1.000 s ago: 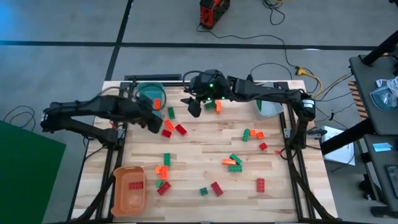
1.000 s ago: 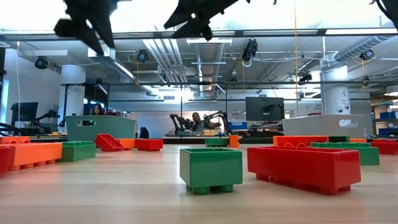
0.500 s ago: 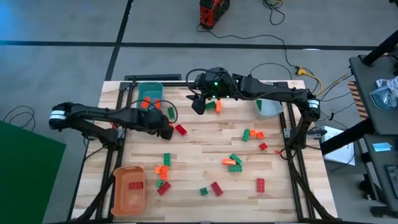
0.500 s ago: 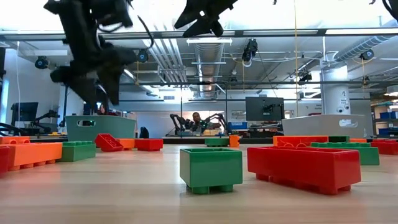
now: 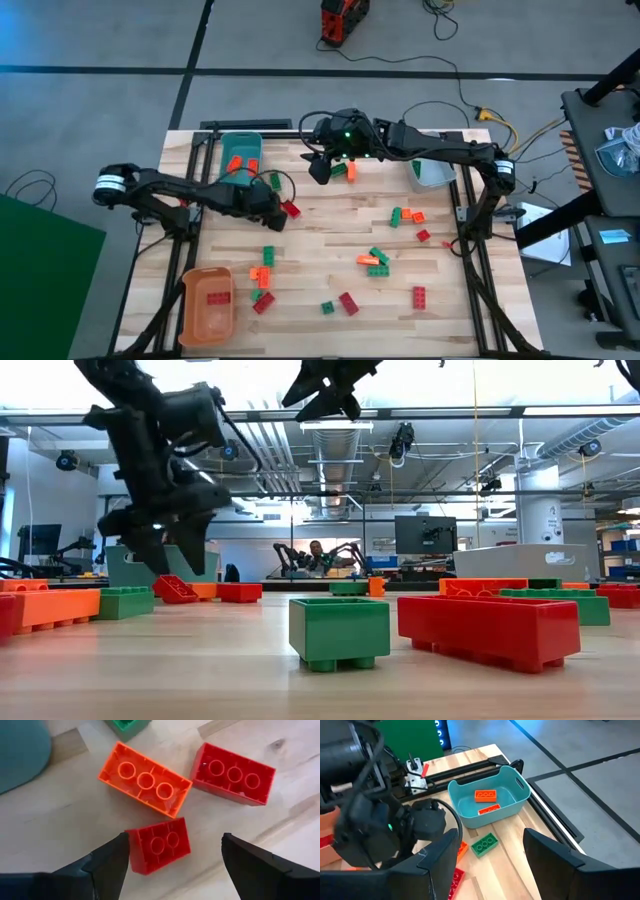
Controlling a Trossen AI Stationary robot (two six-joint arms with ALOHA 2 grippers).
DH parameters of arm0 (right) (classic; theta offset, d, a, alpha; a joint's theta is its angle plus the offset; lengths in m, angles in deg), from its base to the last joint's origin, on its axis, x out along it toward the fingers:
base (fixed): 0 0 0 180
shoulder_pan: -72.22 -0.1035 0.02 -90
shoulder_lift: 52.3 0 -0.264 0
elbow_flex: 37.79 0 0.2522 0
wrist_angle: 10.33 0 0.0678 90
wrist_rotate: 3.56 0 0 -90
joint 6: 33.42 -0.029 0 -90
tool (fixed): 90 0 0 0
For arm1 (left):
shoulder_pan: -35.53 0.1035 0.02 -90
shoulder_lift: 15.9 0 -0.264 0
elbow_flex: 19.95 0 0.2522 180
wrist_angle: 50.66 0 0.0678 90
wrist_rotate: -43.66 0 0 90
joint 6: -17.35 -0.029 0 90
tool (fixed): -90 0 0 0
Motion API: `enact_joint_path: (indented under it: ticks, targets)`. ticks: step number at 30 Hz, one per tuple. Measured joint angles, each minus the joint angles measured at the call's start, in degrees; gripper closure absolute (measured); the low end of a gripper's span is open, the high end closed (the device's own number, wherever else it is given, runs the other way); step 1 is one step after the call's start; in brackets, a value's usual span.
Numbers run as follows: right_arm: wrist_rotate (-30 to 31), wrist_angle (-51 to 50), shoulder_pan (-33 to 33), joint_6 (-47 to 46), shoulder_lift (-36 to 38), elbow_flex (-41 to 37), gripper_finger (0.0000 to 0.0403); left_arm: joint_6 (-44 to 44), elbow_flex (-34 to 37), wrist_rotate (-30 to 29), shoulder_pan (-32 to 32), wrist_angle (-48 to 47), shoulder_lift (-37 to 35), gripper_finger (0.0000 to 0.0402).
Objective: Sort blocks
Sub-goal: Put the red game piece into the orange bin
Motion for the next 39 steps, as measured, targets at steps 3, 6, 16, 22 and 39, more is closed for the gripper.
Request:
enact_joint_path:
  ticks: [3,6,16,22,39]
  targets:
    - [0.0,-0.1,0.0,-0.5,0.1,0.0,0.0186,0.1,0.0,0.4,0.0,-0.4,2.4,0.0115]
    - [0.0,-0.3,0.0,-0.5,0.1,0.0,0.0186,-0.9,-0.3,0.4,0.0,0.6,4.7,0.0114]
    - [0.0,-1.8,0.0,-0.3,0.1,0.0,0.0186,-1.9,-1.0,0.8,0.0,3.0,9.5,0.0115]
    - [0.0,-1.8,0.0,-0.2,0.1,0.0,0.0186,-2.5,-1.0,0.8,0.0,3.2,9.4,0.0122]
    - [0.0,-1.8,0.0,1.0,0.1,0.0,0.0188,-2.6,-1.0,1.5,0.0,3.1,9.2,0.0184]
